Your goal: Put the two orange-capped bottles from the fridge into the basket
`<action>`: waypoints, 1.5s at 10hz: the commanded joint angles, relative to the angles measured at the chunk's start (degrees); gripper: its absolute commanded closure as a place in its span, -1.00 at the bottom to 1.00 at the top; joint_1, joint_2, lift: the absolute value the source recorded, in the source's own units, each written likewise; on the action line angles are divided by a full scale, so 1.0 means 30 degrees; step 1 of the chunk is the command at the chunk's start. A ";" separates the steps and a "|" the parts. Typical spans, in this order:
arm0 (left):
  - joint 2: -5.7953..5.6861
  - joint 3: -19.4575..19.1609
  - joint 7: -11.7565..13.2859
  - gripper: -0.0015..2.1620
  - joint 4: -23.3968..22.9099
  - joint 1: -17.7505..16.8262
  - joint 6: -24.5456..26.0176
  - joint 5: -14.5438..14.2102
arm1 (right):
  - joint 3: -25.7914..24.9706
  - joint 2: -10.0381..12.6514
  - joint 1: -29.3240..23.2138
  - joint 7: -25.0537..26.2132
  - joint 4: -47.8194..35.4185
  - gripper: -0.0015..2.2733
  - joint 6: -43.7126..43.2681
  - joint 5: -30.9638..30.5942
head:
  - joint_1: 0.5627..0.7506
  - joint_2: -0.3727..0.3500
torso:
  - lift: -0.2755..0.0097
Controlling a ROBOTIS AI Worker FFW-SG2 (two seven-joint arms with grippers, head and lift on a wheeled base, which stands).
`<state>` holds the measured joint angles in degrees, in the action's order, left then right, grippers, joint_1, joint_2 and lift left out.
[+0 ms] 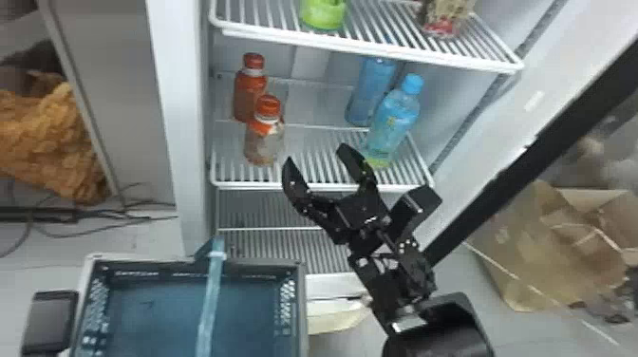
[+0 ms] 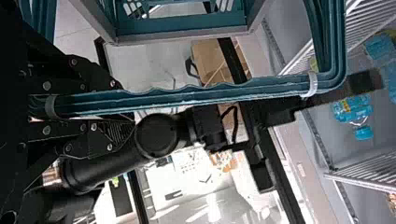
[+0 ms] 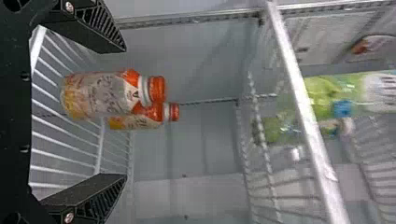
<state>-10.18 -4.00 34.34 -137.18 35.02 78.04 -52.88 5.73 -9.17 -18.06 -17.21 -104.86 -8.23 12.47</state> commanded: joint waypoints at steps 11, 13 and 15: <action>-0.0004 0.0037 0.0010 0.11 0.0094 0.0044 0.0001 -0.0123 | 0.2927 -0.0489 0.6350 -0.0532 0.6057 -0.93 0.0022 -0.0082 | 0.41 -0.40 | -0.72; -0.0004 0.0037 0.0010 0.11 0.0141 0.0091 0.0001 -0.0161 | 0.3308 -0.0548 0.6959 -0.0503 0.6572 -0.92 0.0444 -0.0196 | 0.41 -0.36 | -0.72; -0.0004 -0.0001 0.0010 0.11 0.0141 0.0091 -0.0046 -0.0199 | 0.3346 -0.0548 0.7147 -0.0356 0.6197 -0.77 0.1944 -0.0577 | 0.41 -0.32 | -0.72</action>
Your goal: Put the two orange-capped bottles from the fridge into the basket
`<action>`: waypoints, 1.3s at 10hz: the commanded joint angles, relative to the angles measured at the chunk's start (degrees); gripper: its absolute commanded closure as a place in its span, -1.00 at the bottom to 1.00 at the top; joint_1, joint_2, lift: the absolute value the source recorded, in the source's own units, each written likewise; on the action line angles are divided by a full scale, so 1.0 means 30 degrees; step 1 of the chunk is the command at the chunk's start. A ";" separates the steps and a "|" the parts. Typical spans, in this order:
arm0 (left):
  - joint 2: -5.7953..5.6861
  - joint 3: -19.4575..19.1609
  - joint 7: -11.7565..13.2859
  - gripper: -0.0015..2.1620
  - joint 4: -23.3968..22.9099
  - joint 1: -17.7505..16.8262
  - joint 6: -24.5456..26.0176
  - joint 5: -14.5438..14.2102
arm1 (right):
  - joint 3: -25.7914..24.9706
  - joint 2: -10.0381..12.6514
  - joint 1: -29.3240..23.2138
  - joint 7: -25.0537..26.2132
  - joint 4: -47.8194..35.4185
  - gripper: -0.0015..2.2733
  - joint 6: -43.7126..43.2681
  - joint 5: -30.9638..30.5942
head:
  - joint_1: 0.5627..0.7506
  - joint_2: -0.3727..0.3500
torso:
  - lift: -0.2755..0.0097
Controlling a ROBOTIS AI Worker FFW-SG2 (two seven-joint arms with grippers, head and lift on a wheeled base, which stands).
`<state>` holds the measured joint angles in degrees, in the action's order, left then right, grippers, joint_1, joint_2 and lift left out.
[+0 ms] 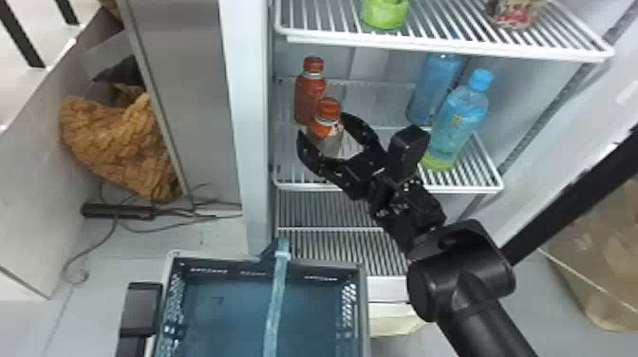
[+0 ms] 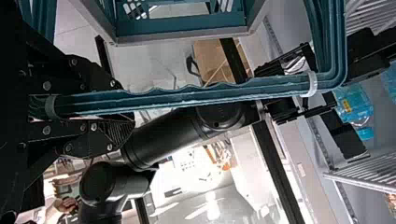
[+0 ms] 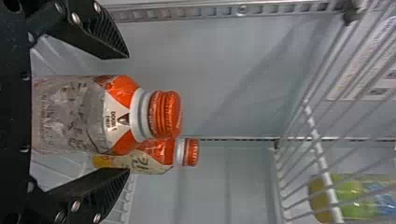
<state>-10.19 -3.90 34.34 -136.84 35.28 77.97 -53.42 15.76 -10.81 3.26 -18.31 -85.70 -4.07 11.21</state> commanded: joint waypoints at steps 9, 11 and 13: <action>0.0000 -0.0032 0.0008 0.11 -0.0018 0.0053 -0.0302 -0.0169 | -0.1369 -0.0117 -0.1882 -0.0137 -0.4689 -0.29 0.2387 -0.0536 | 0.41 -0.34 | -0.72; 0.0000 -0.0070 0.0008 0.11 0.0029 0.0053 -0.0349 -0.0245 | -0.2321 -0.0176 -0.3148 -0.1016 -0.7127 -0.29 0.5152 -0.0460 | 0.41 -0.38 | -0.72; 0.0000 -0.0070 0.0008 0.11 0.0076 0.0053 -0.0349 -0.0321 | -0.3425 -0.0234 -0.4554 -0.1836 -0.9002 -0.29 0.6980 -0.0308 | 0.41 -0.42 | -0.72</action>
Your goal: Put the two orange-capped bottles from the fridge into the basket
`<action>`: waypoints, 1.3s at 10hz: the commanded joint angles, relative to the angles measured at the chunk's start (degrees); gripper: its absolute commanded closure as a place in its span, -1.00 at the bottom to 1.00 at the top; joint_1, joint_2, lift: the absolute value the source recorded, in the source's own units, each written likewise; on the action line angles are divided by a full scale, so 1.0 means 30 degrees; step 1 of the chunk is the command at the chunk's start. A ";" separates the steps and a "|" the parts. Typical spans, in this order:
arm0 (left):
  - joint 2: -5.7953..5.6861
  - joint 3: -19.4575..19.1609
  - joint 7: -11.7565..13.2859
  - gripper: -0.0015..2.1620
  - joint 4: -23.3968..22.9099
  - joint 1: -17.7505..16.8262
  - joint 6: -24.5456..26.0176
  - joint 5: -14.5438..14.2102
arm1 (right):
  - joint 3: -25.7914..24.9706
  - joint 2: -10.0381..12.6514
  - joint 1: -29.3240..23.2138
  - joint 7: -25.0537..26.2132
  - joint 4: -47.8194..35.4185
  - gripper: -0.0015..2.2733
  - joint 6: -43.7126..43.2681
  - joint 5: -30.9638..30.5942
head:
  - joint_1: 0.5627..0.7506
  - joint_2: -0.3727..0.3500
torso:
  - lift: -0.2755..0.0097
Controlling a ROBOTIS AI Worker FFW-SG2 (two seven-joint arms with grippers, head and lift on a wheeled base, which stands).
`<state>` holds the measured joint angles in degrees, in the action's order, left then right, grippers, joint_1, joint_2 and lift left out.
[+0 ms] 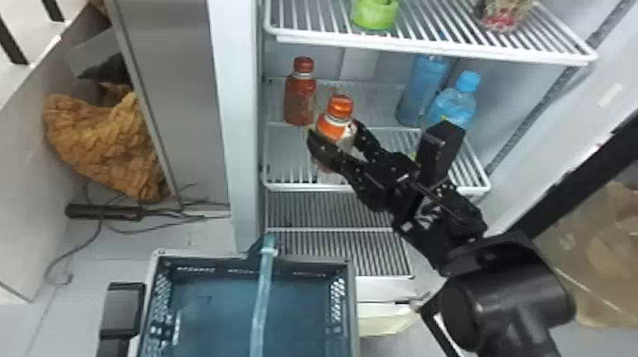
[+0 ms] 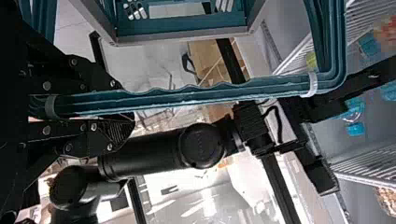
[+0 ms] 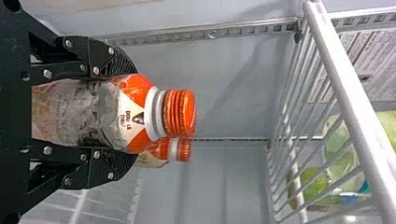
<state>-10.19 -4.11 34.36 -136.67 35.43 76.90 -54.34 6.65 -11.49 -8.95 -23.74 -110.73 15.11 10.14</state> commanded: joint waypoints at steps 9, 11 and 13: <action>0.0088 0.0076 0.0001 0.11 0.0063 -0.0046 0.0005 0.0062 | -0.2256 -0.0594 -0.5640 -0.3571 -1.0411 -0.29 0.9306 -0.0295 | 0.41 -0.57 | -0.72; 0.0088 0.0076 0.0001 0.11 0.0063 -0.0093 0.0052 0.0138 | -0.2637 -0.0623 -0.6297 -0.3717 -1.2192 -0.29 1.1041 -0.0295 | 0.41 -0.58 | -0.72; 0.0088 0.0076 0.0001 0.11 0.0063 -0.0046 0.0052 0.0138 | -0.2828 -0.0682 -0.7000 -0.3922 -1.4489 -0.29 1.4041 -0.0447 | 0.41 -0.61 | -0.72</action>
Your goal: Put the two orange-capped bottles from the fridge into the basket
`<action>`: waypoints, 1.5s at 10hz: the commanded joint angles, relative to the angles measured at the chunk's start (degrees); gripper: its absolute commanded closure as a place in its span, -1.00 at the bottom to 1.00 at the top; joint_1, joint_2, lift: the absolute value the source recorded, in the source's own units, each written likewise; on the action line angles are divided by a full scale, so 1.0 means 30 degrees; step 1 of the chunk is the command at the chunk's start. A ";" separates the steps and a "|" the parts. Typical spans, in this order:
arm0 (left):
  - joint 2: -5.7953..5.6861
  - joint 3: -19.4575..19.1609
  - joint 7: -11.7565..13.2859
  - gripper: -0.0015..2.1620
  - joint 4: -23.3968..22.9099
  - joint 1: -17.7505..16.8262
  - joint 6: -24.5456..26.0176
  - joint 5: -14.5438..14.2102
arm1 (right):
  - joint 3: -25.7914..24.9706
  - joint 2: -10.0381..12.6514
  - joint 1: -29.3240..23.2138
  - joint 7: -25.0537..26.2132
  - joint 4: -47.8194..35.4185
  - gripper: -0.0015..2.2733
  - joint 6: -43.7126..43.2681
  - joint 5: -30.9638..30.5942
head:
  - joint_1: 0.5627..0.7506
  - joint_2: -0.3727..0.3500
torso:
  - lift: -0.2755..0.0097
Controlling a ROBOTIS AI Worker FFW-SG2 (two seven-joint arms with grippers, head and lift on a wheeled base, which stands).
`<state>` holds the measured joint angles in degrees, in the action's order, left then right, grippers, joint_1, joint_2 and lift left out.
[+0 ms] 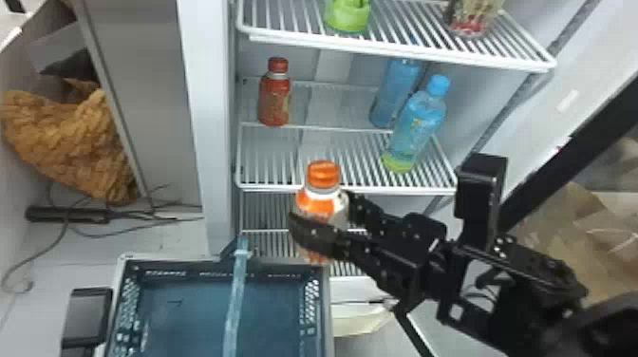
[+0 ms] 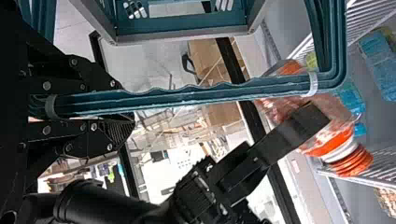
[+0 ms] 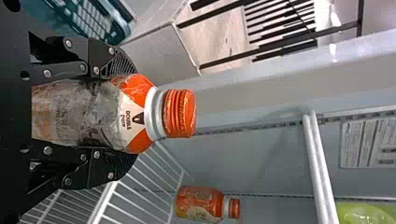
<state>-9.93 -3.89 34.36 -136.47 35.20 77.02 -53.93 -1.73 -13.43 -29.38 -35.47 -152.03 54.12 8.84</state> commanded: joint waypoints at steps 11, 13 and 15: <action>0.0029 0.0076 0.0001 0.11 0.0046 -0.0108 -0.0080 0.0076 | 0.0766 -0.0532 0.0888 -0.1742 0.0215 -0.29 0.9382 0.0860 | 0.41 -0.75 | -0.72; 0.0029 0.0076 0.0001 0.11 0.0093 -0.0155 -0.0127 0.0037 | 0.1261 -0.0561 0.1685 -0.2357 0.2278 -0.29 0.9194 0.1203 | 0.41 -0.69 | -0.72; 0.0029 0.0076 0.0001 0.11 0.0093 -0.0155 -0.0127 0.0037 | 0.1299 -0.0591 0.1966 -0.2533 0.2699 -0.59 0.9288 0.1203 | 0.41 -0.62 | -0.72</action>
<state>-9.84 -3.66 34.36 -136.19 34.66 76.61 -53.79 2.22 -15.19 -23.71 -43.11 -144.31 81.95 12.45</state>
